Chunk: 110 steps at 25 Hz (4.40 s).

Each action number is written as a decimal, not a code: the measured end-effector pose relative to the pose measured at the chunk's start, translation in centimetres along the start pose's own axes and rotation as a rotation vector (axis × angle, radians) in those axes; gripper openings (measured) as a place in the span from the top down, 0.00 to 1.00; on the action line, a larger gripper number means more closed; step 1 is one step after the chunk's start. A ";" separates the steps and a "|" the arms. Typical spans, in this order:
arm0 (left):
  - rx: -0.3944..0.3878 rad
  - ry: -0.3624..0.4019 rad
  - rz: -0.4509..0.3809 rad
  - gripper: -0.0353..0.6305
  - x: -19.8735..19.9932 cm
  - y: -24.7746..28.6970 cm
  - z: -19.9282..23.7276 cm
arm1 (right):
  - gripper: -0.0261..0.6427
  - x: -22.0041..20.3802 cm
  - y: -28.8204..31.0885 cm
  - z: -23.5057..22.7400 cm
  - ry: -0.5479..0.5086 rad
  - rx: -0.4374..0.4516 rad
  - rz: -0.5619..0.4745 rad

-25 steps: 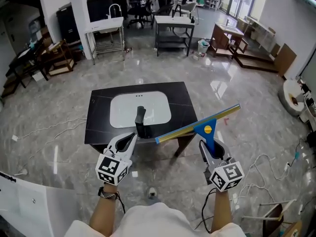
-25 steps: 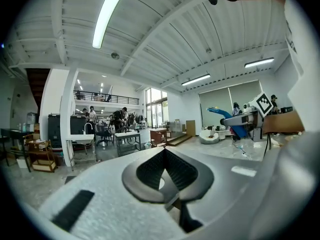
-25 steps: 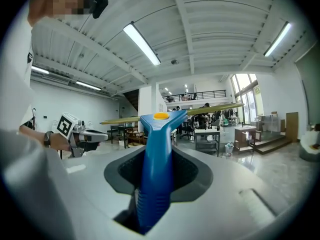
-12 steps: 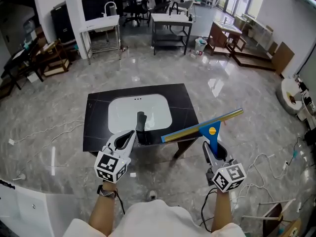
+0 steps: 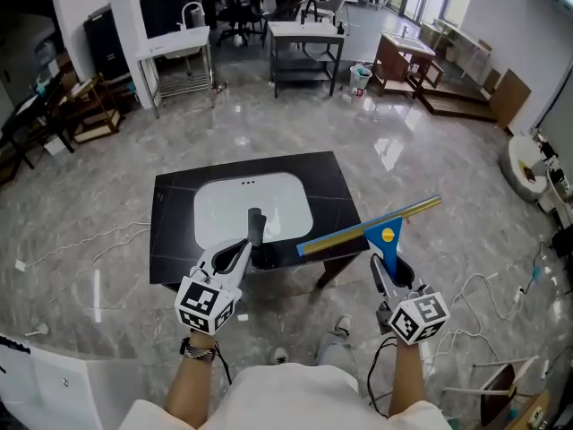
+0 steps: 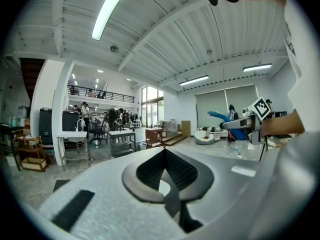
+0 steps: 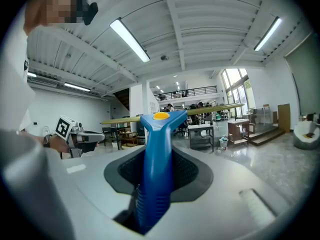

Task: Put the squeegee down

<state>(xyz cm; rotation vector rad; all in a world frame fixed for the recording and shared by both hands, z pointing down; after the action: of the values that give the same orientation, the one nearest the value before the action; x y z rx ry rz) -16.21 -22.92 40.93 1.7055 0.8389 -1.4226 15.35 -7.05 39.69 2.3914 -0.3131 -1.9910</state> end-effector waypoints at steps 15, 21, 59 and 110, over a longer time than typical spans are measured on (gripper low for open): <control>0.071 -0.040 0.022 0.94 -1.1 3.4 0.9 | 0.77 -2.9 5.4 -6.2 -0.019 0.021 0.140; 0.131 -0.046 0.053 0.94 -1.5 5.6 0.7 | 0.77 -5.6 9.4 -10.0 -0.016 0.072 0.227; 0.451 -0.189 0.193 0.94 -5.3 15.8 -2.7 | 0.77 -19.5 32.0 -24.6 -0.068 0.361 0.758; 0.435 -0.277 0.235 0.94 -7.1 16.3 -5.3 | 0.45 -21.6 30.1 -25.4 -0.153 0.275 0.791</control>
<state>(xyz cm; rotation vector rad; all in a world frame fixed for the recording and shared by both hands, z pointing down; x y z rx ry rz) -0.90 -26.76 50.70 1.7873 0.1756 -1.7070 32.11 -35.96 69.66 1.7656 -1.3569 -1.7915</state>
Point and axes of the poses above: the fingertips, and each gripper's own axes: y forward along the fingers, z to its left, x out of its top, the point moved 8 cm from there along -y, backward along the fingers, and after that the axes turned 5 degrees about y, right-handed, at the moved point
